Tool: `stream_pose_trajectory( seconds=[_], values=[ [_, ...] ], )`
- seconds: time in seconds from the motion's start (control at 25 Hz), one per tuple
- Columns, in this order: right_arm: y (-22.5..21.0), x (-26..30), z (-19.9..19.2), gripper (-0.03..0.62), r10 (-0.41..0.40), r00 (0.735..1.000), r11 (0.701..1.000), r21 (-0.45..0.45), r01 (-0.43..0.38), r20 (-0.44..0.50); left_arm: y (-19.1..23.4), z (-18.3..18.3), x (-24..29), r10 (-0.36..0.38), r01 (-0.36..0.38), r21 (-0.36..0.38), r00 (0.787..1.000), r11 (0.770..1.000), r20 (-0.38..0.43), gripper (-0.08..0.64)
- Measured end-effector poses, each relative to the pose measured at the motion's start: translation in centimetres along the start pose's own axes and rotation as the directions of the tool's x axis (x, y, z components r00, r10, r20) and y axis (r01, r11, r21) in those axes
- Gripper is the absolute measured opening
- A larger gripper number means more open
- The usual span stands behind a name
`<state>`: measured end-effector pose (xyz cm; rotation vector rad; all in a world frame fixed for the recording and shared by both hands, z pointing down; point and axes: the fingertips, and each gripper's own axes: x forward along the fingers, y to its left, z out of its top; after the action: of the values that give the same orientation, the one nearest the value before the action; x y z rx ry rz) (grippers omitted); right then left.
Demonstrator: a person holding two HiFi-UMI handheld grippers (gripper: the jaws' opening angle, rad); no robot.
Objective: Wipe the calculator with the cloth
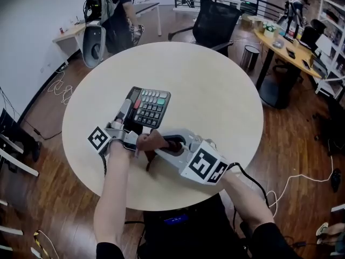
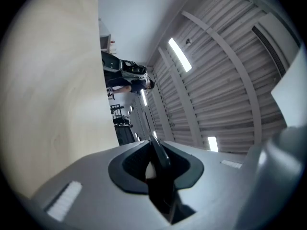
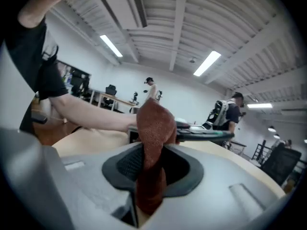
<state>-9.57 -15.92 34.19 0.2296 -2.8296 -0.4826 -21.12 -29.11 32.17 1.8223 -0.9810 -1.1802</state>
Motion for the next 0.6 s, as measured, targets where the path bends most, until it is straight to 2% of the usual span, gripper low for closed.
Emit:
stream_pose_trajectory(
  seconds=[0.08, 0.12, 0.16, 0.2, 0.28, 0.32, 0.4, 0.52, 0.6],
  values=[
    [0.1, -1.1, 0.0, 0.091, 0.024, 1.000, 1.000, -0.005, -0.024, 0.020, 0.2, -0.4, 0.5, -0.013, 0.019, 0.049, 0.991, 0.999, -0.134, 0.064],
    [-0.8, -2.1, 0.0, 0.091, 0.004, 0.999, 0.999, 0.033, -0.006, 0.045, 0.2, -0.8, 0.6, -0.015, 0.032, 0.077, 0.976, 0.997, -0.217, 0.064],
    [-2.2, -3.3, -0.2, 0.091, -0.030, 0.998, 0.996, 0.080, 0.025, 0.061, 0.2, -1.5, 0.5, -0.008, 0.044, 0.111, 0.951, 0.993, -0.309, 0.064],
    [-3.8, -4.5, -0.6, 0.091, -0.069, 0.996, 0.991, 0.122, 0.062, 0.058, 0.3, -2.4, 0.4, 0.009, 0.058, 0.150, 0.913, 0.987, -0.409, 0.064],
    [-6.9, -6.4, -2.2, 0.091, -0.139, 0.990, 0.972, 0.189, 0.136, 0.003, 0.7, -4.8, 0.0, 0.061, 0.084, 0.215, 0.805, 0.973, -0.591, 0.064],
    [-8.2, -7.0, -3.1, 0.091, -0.166, 0.986, 0.962, 0.216, 0.169, -0.036, 1.1, -5.8, -0.2, 0.083, 0.095, 0.231, 0.750, 0.968, -0.657, 0.066],
    [-10.3, -7.3, -4.8, 0.091, -0.200, 0.973, 0.941, 0.252, 0.224, -0.116, 1.6, -7.2, -0.3, 0.101, 0.113, 0.233, 0.663, 0.966, -0.742, 0.065],
    [-12.5, -6.7, -7.3, 0.091, -0.204, 0.955, 0.916, 0.302, 0.263, -0.214, 2.0, -8.6, 0.2, 0.112, 0.180, 0.254, 0.564, 0.950, -0.818, 0.066],
    [-13.1, -5.8, -8.6, 0.091, -0.178, 0.951, 0.907, 0.332, 0.258, -0.252, 2.0, -9.4, 1.0, 0.131, 0.234, 0.291, 0.525, 0.928, -0.841, 0.063]
  ],
)
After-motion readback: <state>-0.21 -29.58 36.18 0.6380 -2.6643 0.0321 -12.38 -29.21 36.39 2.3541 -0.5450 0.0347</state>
